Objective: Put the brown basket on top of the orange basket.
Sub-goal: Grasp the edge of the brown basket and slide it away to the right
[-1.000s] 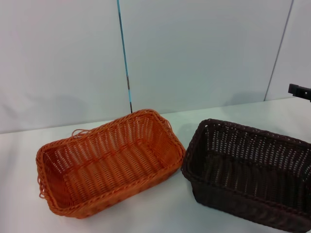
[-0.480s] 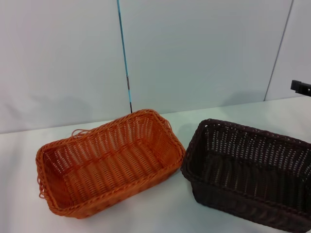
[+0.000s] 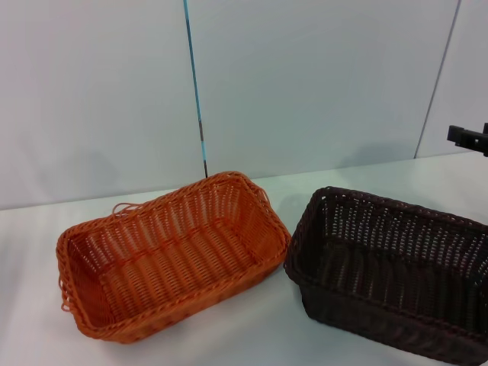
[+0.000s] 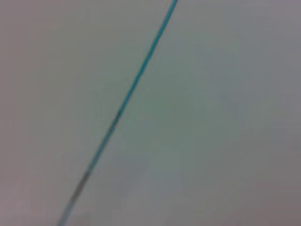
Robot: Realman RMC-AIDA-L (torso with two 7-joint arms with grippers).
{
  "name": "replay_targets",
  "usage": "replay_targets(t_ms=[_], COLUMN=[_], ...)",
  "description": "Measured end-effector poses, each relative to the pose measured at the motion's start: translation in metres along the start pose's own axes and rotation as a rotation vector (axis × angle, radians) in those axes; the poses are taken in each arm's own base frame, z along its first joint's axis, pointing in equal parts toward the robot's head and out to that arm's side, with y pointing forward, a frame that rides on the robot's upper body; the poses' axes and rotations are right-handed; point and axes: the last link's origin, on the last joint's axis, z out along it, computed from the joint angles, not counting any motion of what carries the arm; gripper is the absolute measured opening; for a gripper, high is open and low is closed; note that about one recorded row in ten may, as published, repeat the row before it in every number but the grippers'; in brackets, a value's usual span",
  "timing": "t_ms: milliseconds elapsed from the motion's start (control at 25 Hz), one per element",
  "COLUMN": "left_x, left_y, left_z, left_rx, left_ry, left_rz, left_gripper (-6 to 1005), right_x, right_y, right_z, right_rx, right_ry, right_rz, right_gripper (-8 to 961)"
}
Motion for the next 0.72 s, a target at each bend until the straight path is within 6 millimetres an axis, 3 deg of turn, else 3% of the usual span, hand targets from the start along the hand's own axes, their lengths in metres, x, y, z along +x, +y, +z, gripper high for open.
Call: replay_targets(t_ms=[200,440,720], left_x=[0.000,-0.018,-0.026], left_y=[-0.004,-0.005,-0.006], left_z=[-0.010,-0.012,-0.014], left_rx=[-0.094,-0.132,-0.144], left_ry=[0.019,-0.030,-0.042], left_rz=[-0.051,-0.069,-0.052], left_gripper=[858,858,858], right_x=[-0.001,-0.004,-0.001], right_y=[-0.004,-0.008,-0.012], right_z=[0.002,0.003,-0.009], right_rx=[0.012,0.025,0.012], right_ry=[-0.007,-0.023,-0.023], right_rz=[-0.004,-0.016,-0.010], right_gripper=[760,761,761])
